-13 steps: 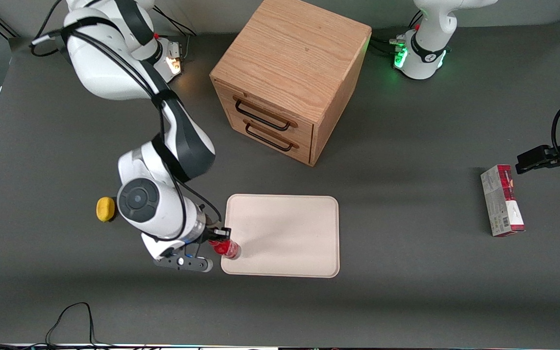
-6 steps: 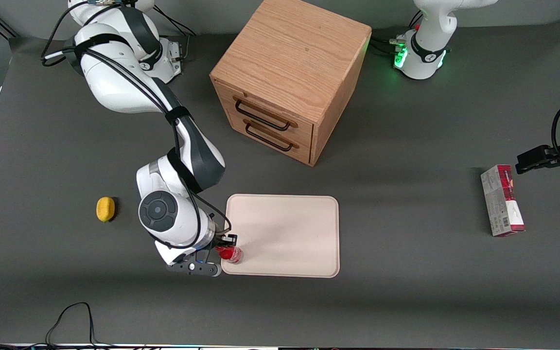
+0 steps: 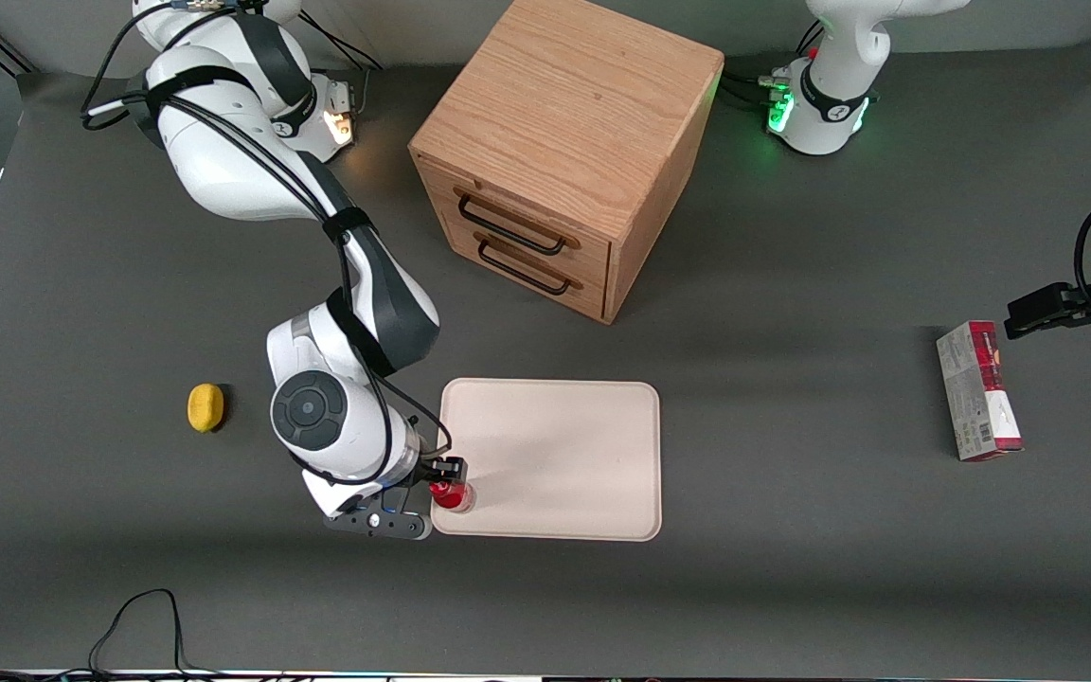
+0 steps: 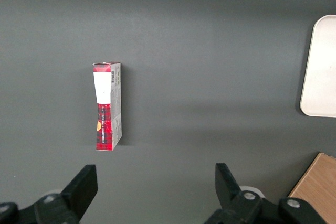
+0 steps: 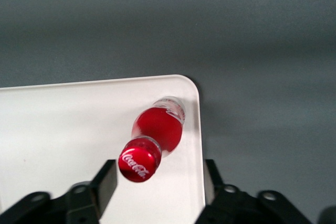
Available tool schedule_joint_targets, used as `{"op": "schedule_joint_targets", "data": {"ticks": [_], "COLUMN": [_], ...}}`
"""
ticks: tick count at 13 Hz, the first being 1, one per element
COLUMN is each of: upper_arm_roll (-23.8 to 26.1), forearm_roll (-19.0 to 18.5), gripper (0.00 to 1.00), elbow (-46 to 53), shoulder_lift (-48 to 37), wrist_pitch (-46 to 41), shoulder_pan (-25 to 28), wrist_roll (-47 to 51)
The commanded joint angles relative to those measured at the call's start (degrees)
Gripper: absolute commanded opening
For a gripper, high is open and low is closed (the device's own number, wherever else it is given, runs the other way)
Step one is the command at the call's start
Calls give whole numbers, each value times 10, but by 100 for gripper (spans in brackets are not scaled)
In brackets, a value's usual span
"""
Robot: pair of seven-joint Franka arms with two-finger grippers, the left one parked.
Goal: Place coke bottle on tray
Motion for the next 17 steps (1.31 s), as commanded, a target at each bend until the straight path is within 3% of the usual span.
{"op": "schedule_joint_targets", "data": {"ticks": [1,3,6,12,17], "upper_arm_roll": [1,1,0,-4,-40], "forearm_roll": [-14,-13,-4,21,35], "gripper": [100,100,100,100,100], "elbow": [12,11,-41,-398,-529], "shoulder_lift": [-3,-21,-100,-429,-599], "wrist_pitch": [-16,-63,-169,-171,-185], "shoulder_pan": [3,-2,-38,-138,-148], "wrist_roll": [6,2,-122,-299,-341]}}
